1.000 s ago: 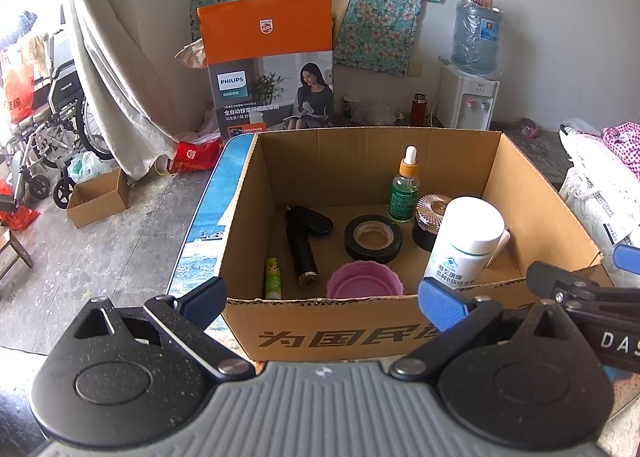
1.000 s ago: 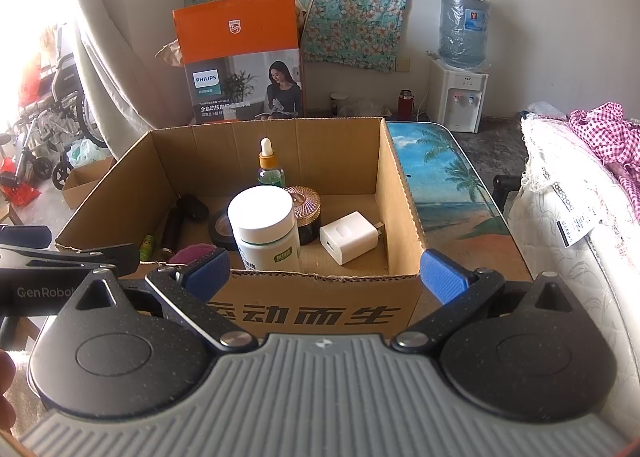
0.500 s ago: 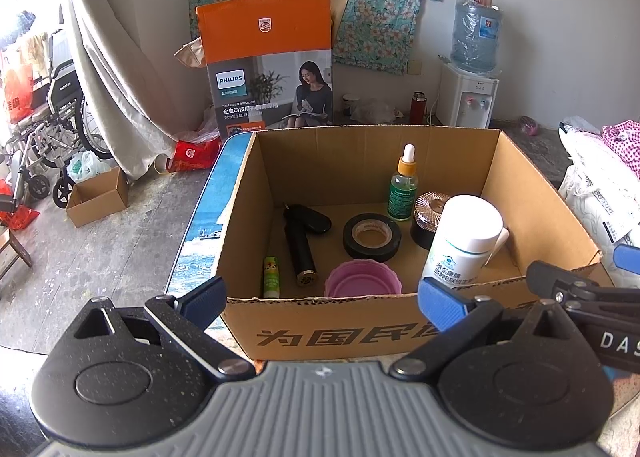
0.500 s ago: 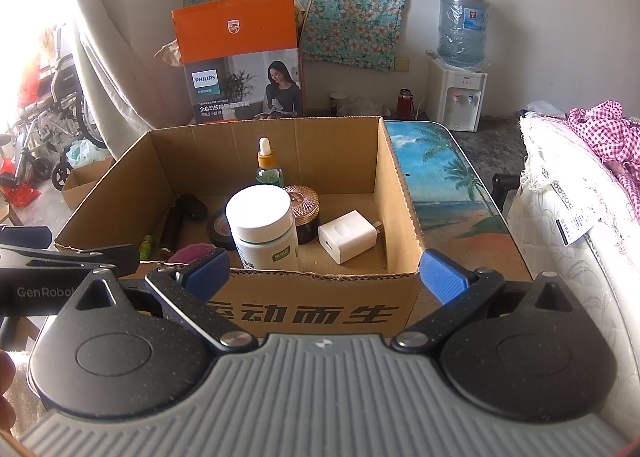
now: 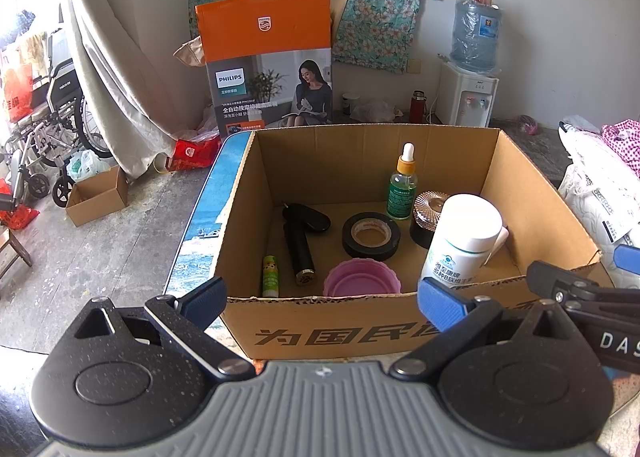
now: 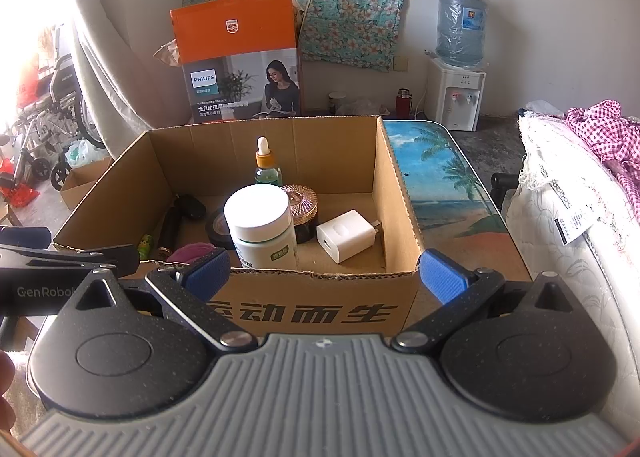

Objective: Organize rigid objects

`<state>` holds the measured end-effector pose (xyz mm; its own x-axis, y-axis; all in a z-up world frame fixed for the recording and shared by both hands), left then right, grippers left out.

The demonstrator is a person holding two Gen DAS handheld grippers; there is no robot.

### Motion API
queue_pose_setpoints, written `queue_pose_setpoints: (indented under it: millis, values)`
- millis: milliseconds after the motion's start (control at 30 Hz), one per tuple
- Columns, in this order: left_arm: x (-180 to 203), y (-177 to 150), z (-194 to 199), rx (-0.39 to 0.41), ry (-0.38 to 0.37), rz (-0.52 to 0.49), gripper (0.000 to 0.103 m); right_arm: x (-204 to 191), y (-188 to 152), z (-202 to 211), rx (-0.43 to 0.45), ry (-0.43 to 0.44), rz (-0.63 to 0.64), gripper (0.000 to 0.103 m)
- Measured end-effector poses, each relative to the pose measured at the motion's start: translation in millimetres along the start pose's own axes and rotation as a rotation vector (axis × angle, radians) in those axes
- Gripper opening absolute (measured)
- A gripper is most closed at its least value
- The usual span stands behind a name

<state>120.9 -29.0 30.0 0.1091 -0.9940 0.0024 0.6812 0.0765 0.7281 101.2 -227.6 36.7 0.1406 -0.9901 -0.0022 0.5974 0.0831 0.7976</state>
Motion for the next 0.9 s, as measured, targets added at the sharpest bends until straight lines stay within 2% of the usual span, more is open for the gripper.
queue_pose_setpoints:
  millis: [900]
  values:
    - [1.4, 0.0, 0.0, -0.005, -0.001, 0.001, 0.102, 4.2, -0.8, -0.1, -0.003, 0.0, -0.002, 0.102]
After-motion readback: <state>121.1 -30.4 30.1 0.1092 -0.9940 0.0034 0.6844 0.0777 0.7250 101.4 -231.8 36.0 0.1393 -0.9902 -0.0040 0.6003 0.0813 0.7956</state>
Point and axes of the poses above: each gripper's, at about its wrist camera, not at the fingertips, and z roughly against the way its jaws point, x to its right, y to its top, the point moved 1 cm from there along -z, roughly the way its jaws point, and after that the axes turned 3 degrees about z, right-handed, at the moved point
